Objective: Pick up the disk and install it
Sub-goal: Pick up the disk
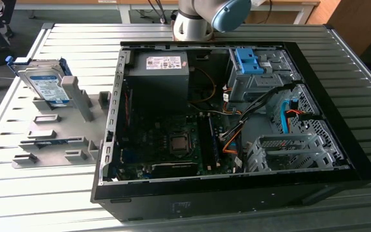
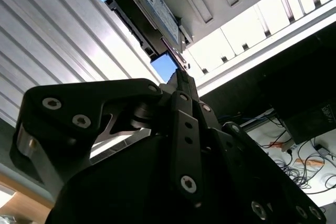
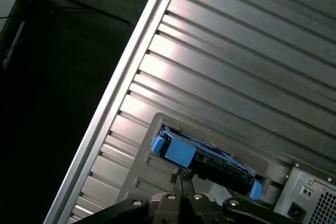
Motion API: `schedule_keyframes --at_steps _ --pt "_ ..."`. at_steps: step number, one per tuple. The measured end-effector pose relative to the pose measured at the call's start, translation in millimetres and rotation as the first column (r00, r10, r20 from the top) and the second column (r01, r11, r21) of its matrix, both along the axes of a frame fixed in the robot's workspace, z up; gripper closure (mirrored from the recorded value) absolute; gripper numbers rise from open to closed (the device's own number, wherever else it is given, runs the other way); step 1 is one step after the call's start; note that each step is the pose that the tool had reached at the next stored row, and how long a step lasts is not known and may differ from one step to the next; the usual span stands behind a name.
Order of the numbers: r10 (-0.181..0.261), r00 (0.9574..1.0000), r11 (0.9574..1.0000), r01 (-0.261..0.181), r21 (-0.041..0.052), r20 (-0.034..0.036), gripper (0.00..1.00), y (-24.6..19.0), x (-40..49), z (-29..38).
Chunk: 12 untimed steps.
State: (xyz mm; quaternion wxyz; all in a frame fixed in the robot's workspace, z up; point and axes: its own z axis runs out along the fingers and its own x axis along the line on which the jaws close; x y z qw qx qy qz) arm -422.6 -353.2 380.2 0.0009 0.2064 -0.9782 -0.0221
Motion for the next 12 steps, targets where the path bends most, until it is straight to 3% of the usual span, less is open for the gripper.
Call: schedule_keyframes --at_steps 12 --pt "0.041 0.9992 0.9992 -0.041 0.0 0.0 0.89 0.0 0.0 0.0"
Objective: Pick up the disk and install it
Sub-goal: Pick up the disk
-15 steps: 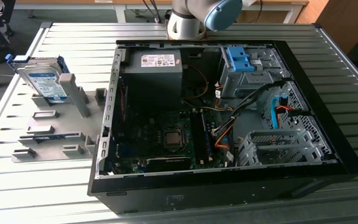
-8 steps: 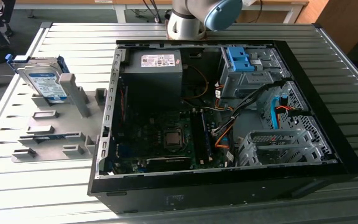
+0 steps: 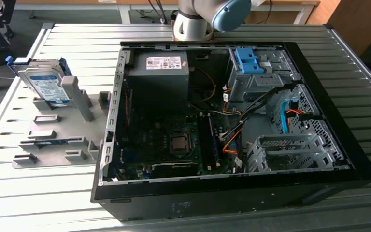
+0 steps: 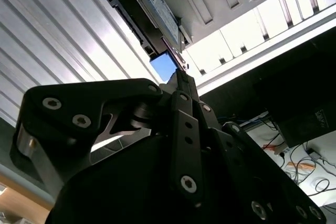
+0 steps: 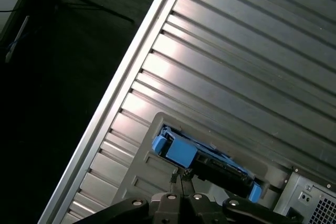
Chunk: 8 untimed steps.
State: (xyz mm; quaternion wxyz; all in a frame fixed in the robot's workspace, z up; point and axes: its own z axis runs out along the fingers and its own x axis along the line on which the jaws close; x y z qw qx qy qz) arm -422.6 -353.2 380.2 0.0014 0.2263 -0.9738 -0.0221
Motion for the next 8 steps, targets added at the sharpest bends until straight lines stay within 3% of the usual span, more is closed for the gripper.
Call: schedule_keyframes --at_steps 8 --pt "0.026 0.9997 0.9997 -0.026 0.0 0.0 0.89 0.0 0.0 0.0"
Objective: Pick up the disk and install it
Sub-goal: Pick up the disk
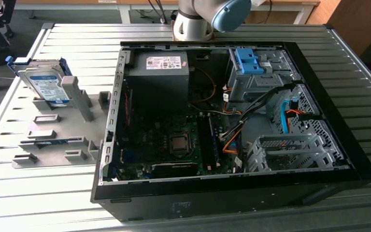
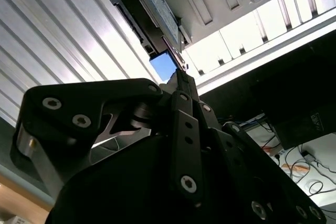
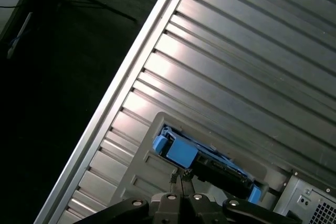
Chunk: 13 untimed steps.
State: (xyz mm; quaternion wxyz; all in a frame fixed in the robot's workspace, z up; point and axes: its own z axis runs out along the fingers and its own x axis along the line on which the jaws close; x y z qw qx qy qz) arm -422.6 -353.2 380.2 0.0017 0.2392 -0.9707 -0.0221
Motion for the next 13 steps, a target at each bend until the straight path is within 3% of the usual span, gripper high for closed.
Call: schedule_keyframes --at_steps 13 --pt "0.076 0.9971 0.9971 -0.076 0.0 0.0001 0.89 0.0 0.0 -0.2"
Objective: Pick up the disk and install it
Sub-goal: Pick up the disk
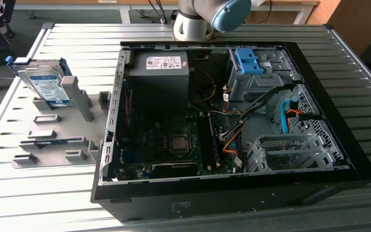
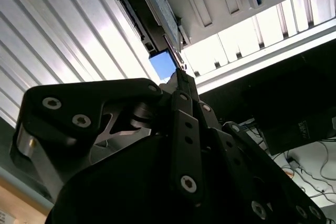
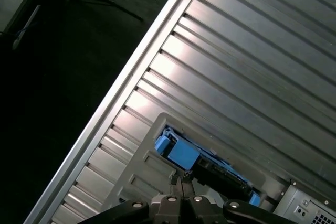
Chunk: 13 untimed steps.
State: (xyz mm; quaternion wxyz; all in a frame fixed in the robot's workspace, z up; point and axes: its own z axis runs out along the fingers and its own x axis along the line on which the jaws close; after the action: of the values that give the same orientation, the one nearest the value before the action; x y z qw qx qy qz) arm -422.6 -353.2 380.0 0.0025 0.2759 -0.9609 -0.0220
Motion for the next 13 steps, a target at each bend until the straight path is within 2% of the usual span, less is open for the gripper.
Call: schedule_keyframes --at_steps 4,7,10,13 --pt "0.049 0.9988 0.9988 -0.049 0.0001 0.0011 0.89 0.0 0.0 -0.2" --pt "0.101 0.9949 0.9949 -0.101 0.0001 0.0021 0.89 0.0 0.0 -0.5" --pt "0.152 0.9885 0.9885 -0.152 -0.0001 0.0029 0.89 0.0 0.0 -0.8" --pt "0.202 0.9794 0.9794 -0.202 -0.0002 0.0036 0.89 0.0 0.0 -1.2"
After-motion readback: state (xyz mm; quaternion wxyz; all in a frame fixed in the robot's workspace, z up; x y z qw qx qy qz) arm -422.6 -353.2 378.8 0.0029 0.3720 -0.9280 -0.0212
